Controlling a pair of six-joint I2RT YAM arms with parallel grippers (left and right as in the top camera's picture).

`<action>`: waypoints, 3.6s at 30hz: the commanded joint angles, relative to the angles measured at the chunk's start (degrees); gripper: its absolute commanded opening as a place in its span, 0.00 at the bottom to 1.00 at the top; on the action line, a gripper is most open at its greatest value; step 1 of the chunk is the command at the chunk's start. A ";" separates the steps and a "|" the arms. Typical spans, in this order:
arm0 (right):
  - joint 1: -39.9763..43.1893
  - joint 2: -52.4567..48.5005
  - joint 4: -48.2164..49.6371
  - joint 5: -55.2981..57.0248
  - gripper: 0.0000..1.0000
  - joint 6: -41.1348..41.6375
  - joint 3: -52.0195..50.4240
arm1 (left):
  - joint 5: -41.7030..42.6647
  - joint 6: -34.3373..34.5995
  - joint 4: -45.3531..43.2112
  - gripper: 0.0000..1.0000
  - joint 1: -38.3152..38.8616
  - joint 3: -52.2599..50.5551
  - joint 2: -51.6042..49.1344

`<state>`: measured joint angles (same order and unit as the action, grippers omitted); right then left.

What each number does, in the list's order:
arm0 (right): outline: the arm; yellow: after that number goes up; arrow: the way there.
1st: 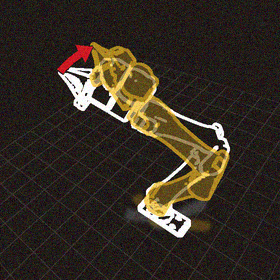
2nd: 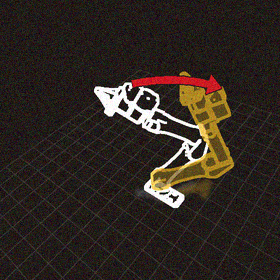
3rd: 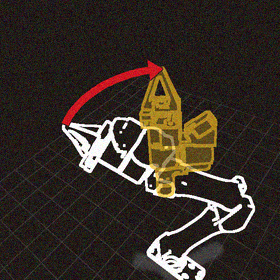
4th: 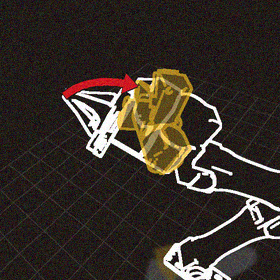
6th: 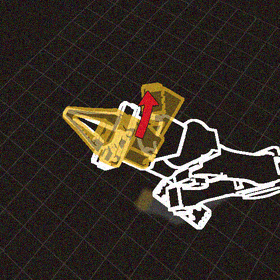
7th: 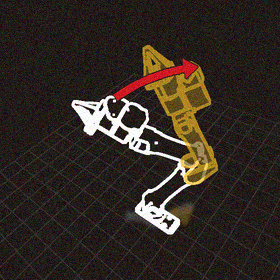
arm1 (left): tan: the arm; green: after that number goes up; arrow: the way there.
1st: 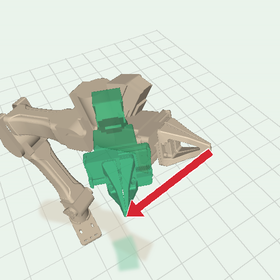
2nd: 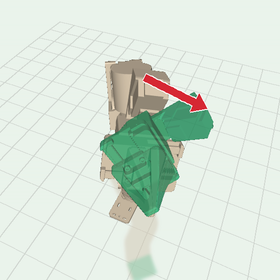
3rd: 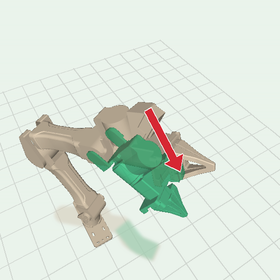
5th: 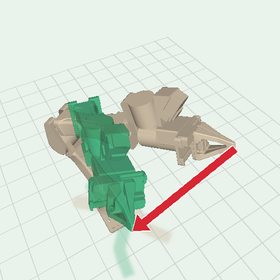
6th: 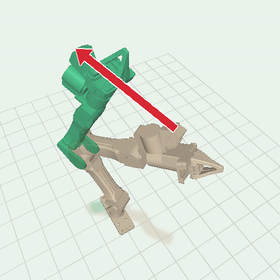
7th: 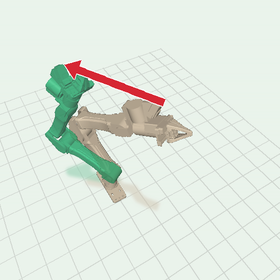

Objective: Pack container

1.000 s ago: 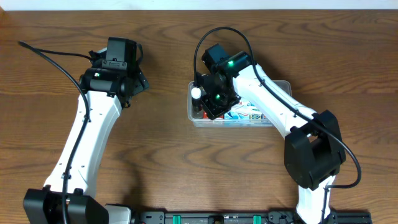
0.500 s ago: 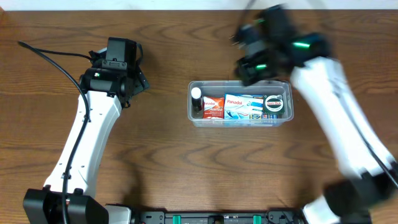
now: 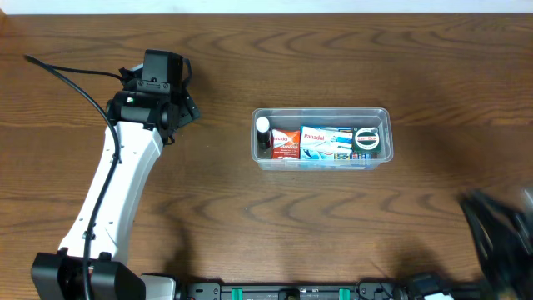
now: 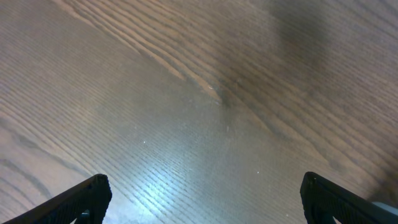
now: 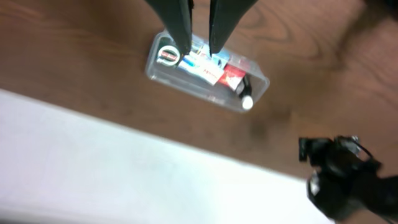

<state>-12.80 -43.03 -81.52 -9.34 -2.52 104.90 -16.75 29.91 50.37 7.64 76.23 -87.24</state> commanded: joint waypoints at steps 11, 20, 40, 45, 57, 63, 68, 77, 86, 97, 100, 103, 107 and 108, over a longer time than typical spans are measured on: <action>0.61 24.55 -7.04 7.85 0.21 2.25 -0.28 | -0.90 -0.31 0.13 0.98 -0.17 -0.15 -0.44; 0.57 29.64 -12.44 9.53 0.27 2.27 -0.39 | -0.90 -0.31 0.13 0.98 -0.17 -0.15 -0.44; 0.35 37.11 -15.76 12.35 0.45 4.24 -0.28 | -0.90 -0.28 0.13 0.98 -0.17 -0.15 -0.44; 0.35 38.29 -15.76 12.55 0.60 5.27 -0.35 | -0.90 -0.31 0.13 0.98 -0.17 -0.15 -0.42; 0.35 38.40 -12.35 12.59 0.99 4.57 -2.73 | -0.90 -0.31 0.13 0.98 -0.17 -0.15 -0.44; 0.35 38.40 -0.15 9.97 0.99 4.61 -14.97 | -0.90 -0.31 0.13 0.98 -0.17 -0.15 -0.44; 0.35 38.38 12.31 7.23 0.99 4.66 -29.00 | -0.90 -0.31 0.13 0.98 -0.17 -0.15 -0.44; 0.35 38.36 31.61 6.08 0.99 13.73 -54.25 | -0.90 -0.31 0.13 0.98 -0.17 -0.15 -0.44; 0.42 38.25 48.43 8.07 0.99 14.05 -75.95 | -0.90 -0.31 0.13 0.98 -0.17 -0.15 -0.44; 0.42 38.25 59.01 6.71 0.99 14.05 -90.05 | -0.90 -0.31 0.13 0.98 -0.17 -0.15 -0.44; 0.42 38.25 61.64 5.38 0.99 14.03 -92.30 | -0.90 -0.31 0.13 0.98 -0.17 -0.15 -0.44; 0.42 38.25 64.08 2.89 0.99 14.03 -94.16 | -0.90 -0.31 0.13 0.98 -0.17 -0.15 -0.44; 0.42 38.25 67.52 -0.31 0.99 13.31 -96.21 | -0.90 -0.31 0.13 0.98 -0.17 -0.15 -0.44; 0.42 38.25 68.11 -1.01 0.99 12.87 -96.63 | -0.90 -0.31 0.13 0.98 -0.17 -0.15 -0.44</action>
<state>-12.82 -5.13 -14.46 -6.61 10.70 9.61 -16.75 29.93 50.39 7.64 76.23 -87.29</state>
